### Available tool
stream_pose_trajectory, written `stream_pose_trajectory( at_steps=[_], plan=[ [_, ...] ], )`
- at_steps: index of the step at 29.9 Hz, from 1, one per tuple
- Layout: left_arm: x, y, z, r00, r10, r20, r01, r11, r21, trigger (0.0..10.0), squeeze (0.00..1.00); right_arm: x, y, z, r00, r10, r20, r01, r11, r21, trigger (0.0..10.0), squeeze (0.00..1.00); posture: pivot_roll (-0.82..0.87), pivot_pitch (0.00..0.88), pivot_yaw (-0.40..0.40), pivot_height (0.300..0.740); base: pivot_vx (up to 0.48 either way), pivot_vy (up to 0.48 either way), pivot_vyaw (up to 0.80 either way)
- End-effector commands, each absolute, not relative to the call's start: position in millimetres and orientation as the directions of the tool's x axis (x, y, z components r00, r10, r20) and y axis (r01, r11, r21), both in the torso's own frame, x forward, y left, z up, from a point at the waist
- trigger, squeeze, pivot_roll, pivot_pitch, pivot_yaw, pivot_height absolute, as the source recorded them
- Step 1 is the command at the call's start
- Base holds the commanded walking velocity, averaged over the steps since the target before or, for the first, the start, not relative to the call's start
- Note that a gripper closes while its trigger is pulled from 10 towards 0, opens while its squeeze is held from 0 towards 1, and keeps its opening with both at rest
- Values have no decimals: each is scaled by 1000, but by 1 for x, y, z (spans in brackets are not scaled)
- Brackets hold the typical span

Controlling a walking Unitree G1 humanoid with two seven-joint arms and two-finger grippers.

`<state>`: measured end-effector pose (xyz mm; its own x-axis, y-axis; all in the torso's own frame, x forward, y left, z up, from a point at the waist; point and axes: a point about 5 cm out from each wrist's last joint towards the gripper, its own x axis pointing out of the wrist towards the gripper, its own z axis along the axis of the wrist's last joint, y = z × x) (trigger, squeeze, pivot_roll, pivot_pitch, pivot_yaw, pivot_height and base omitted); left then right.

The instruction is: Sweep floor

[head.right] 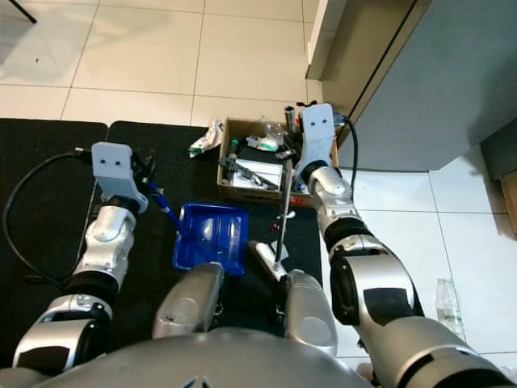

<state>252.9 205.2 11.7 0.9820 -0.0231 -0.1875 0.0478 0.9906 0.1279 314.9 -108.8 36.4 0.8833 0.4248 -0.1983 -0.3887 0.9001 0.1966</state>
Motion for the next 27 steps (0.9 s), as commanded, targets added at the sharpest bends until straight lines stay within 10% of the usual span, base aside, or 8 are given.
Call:
stream_pose_trajectory(
  at_steps=[1,9,27],
  plan=[
    [243,196,-5,961,-38,-275,65,994,93,10000,0,313,-101,39,880,458,-128,-398,857,326,10000,0,254,0,-85,740,0,0,0],
    [244,196,-5,961,-38,-274,66,993,94,10000,0,319,-108,45,910,399,-115,-347,884,314,10000,0,256,0,-85,740,0,0,0],
    [247,195,-4,961,-50,-273,79,992,96,10000,0,337,-230,77,984,-151,-89,158,985,75,10000,0,244,0,-71,740,0,0,0]
  ],
)
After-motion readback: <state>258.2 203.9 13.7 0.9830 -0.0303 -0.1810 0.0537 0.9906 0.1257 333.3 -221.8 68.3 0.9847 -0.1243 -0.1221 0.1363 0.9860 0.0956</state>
